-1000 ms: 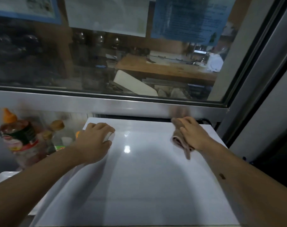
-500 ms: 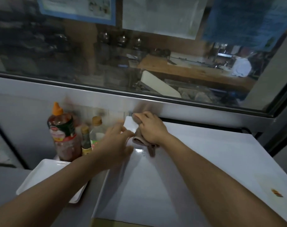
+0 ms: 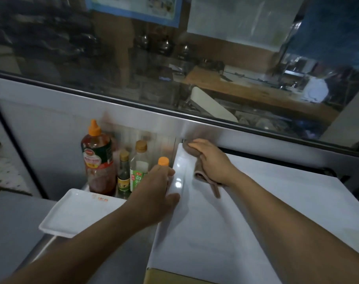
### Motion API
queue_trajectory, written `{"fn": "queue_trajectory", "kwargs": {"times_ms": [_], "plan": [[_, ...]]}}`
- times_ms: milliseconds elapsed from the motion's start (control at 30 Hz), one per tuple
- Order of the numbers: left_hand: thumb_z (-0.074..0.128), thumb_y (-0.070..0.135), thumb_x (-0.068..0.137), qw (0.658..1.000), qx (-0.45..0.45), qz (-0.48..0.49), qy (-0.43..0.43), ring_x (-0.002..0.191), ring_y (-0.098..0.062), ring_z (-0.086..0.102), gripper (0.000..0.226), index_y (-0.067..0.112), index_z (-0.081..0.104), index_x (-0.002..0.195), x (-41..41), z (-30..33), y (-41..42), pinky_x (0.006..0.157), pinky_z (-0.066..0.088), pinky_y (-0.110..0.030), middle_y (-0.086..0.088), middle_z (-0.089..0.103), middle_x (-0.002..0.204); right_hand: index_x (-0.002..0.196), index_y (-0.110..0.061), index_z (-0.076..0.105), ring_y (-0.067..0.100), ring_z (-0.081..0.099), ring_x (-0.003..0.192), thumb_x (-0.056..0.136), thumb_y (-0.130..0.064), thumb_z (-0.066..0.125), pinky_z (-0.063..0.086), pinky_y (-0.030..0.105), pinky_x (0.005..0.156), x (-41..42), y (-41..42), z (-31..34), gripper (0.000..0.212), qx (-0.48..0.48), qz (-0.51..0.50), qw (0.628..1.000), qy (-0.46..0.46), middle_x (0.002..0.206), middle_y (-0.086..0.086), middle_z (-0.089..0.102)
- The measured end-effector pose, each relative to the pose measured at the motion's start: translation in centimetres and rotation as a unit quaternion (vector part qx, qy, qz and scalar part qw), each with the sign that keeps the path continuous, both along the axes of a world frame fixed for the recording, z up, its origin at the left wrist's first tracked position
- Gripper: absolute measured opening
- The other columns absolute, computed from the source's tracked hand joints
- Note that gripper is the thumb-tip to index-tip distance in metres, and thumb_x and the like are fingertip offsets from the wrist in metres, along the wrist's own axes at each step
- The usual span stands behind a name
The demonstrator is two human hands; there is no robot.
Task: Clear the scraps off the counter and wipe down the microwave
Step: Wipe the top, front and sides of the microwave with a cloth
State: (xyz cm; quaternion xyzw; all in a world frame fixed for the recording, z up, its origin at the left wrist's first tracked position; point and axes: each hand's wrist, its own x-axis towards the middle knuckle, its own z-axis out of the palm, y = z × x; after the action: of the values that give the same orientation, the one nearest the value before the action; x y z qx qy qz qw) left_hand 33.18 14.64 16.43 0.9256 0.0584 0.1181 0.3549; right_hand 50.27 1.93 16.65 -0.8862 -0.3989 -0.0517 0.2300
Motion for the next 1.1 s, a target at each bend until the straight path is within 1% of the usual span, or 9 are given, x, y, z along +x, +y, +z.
{"fn": "queue_trajectory", "kwargs": {"times_ms": [133,333,467,600,700,800,900,967,1100], "plan": [[0.069,0.025,0.082,0.999,-0.041,0.014,0.012,0.103,-0.013,0.052,0.044,0.019,0.045,0.119,0.0,0.2,0.2,0.088,0.047,-0.028,0.002,0.053,0.116,0.105,-0.014,0.068,0.018,0.052,0.114,0.085,0.002,0.043,0.040,0.035,0.099,0.4,4.9,0.7,0.035,-0.029,0.061,0.998,0.001,0.116,0.001,0.062],[0.069,0.019,0.080,0.999,-0.034,0.025,-0.022,0.097,-0.014,0.051,0.035,0.020,0.045,0.105,-2.0,0.7,0.0,0.081,0.046,-0.025,0.005,0.049,0.103,0.081,-0.008,0.069,0.022,0.056,0.093,0.073,0.003,0.041,0.039,0.039,0.095,-3.6,3.0,1.9,0.031,-0.052,0.143,0.988,0.004,0.093,0.004,0.066],[0.066,0.009,0.081,0.998,-0.006,-0.009,-0.069,0.092,-0.019,0.052,0.019,0.020,0.053,0.088,-3.1,1.4,0.7,0.074,0.044,-0.022,0.000,0.051,0.096,0.103,-0.009,0.068,0.024,0.051,0.112,0.069,-0.005,0.031,0.040,0.038,0.101,-10.1,0.1,1.5,0.051,-0.051,0.183,0.982,0.017,0.116,0.005,0.062],[0.070,0.008,0.077,0.998,-0.026,0.032,-0.050,0.095,-0.012,0.050,0.040,0.016,0.049,0.110,-3.3,1.1,1.5,0.067,0.037,-0.009,0.004,0.044,0.102,0.121,-0.015,0.062,0.019,0.036,0.135,0.085,-0.008,0.031,0.026,0.036,0.116,-12.4,-1.9,0.1,0.048,-0.059,0.218,0.974,-0.012,0.138,0.002,0.050],[0.069,0.006,0.078,0.998,-0.021,0.029,-0.048,0.089,-0.011,0.050,0.039,0.031,0.040,0.088,-3.3,0.8,1.4,0.069,0.040,-0.013,0.009,0.044,0.092,0.122,-0.010,0.061,0.025,0.048,0.124,0.094,-0.003,0.034,0.037,0.043,0.107,-9.9,-1.3,0.7,0.039,-0.033,0.225,0.973,0.045,0.131,0.009,0.054],[0.065,0.000,0.076,0.999,-0.020,0.031,-0.035,0.080,-0.005,0.047,0.047,0.038,0.037,0.078,-3.2,0.8,0.7,0.063,0.036,-0.010,0.019,0.040,0.086,0.129,-0.008,0.055,0.026,0.046,0.126,0.100,-0.015,0.033,0.035,0.041,0.107,-5.1,-1.8,1.4,0.037,-0.021,0.153,0.987,0.037,0.136,0.011,0.049],[0.062,0.003,0.082,1.000,-0.012,0.005,-0.017,0.096,-0.008,0.051,0.030,0.024,0.053,0.102,-3.0,1.0,-0.5,0.077,0.043,-0.012,0.010,0.052,0.105,0.136,-0.019,0.047,0.022,0.040,0.131,0.097,-0.004,0.035,0.031,0.039,0.107,-2.7,-2.7,1.4,0.044,-0.060,0.066,0.996,-0.029,0.142,0.003,0.044],[0.058,0.007,0.086,1.000,0.015,-0.006,0.000,0.112,-0.016,0.051,0.039,0.015,0.051,0.123,-2.7,1.2,-1.2,0.090,0.040,-0.019,-0.002,0.052,0.124,0.130,-0.022,0.052,0.019,0.042,0.125,0.098,-0.007,0.037,0.033,0.039,0.105,-4.7,-2.7,1.4,0.039,-0.064,0.062,0.995,-0.049,0.136,-0.002,0.049],[0.057,0.014,0.088,0.996,0.083,-0.042,0.002,0.111,-0.016,0.049,0.031,0.009,0.056,0.119,-2.4,1.4,-2.1,0.093,0.036,-0.018,-0.006,0.054,0.123,0.113,-0.021,0.061,0.010,0.051,0.114,0.098,-0.025,0.037,0.039,0.028,0.101,-11.6,-6.8,0.8,0.028,0.031,0.141,0.989,0.010,0.121,-0.001,0.057]]}}
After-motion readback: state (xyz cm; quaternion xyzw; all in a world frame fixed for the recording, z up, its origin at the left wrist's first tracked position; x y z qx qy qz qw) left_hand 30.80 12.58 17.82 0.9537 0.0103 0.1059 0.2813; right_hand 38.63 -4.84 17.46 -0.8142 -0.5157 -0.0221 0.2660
